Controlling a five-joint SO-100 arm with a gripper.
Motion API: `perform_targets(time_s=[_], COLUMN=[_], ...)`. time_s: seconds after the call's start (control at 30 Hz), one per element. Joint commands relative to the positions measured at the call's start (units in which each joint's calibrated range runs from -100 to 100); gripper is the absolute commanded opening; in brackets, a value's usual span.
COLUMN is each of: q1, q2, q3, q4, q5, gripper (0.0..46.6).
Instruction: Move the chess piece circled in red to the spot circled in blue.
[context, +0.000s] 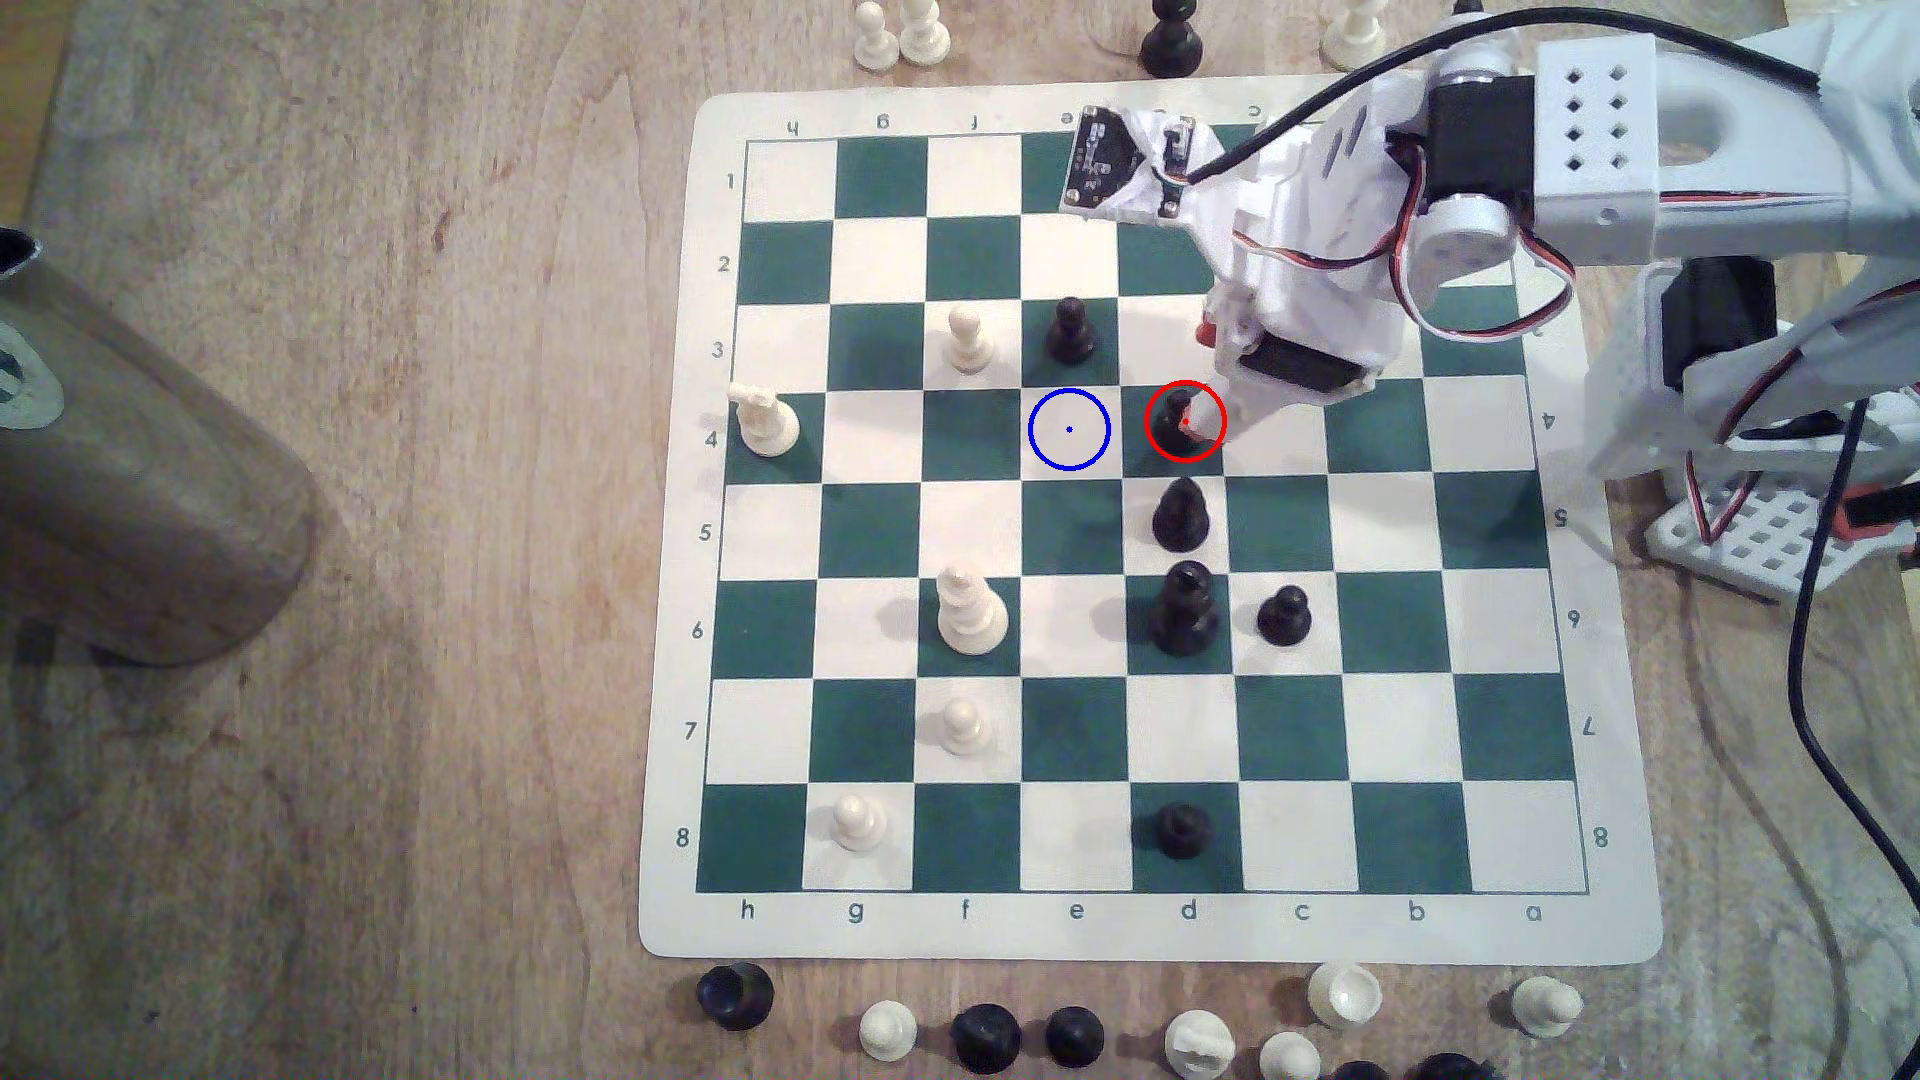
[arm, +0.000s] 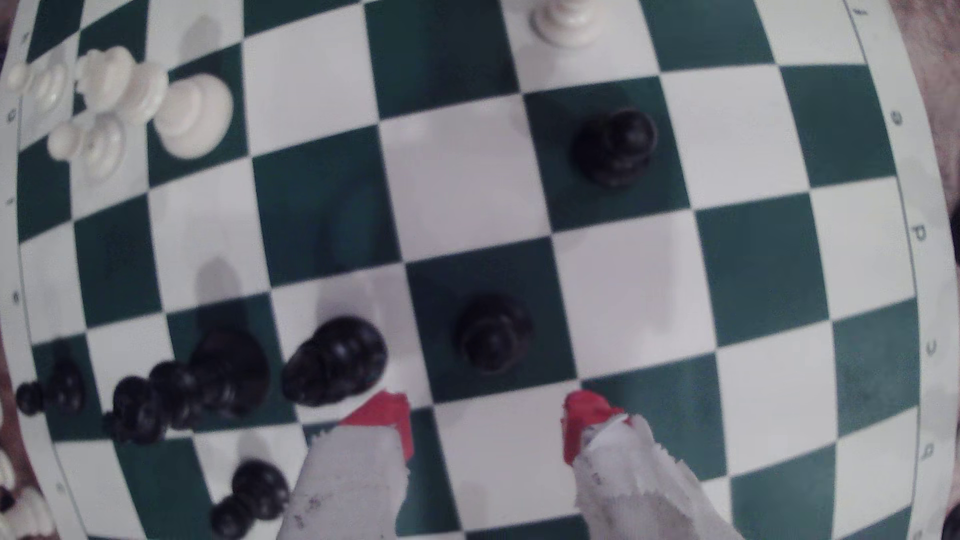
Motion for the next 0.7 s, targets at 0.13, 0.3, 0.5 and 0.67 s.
perform_targets(time_s=[0.13,0.3,0.5,0.67], q1=[-1.57,-1.64,-0.86,-0.55], q2=[1.59,5.16,6.09,6.35], q3=[0.68,2.22,3.40,3.49], q4=[1.36,-0.45,-6.10,-8.39], q5=[0.49,0.59,0.05,0.20], gripper=[15.6,15.6,16.0,15.8])
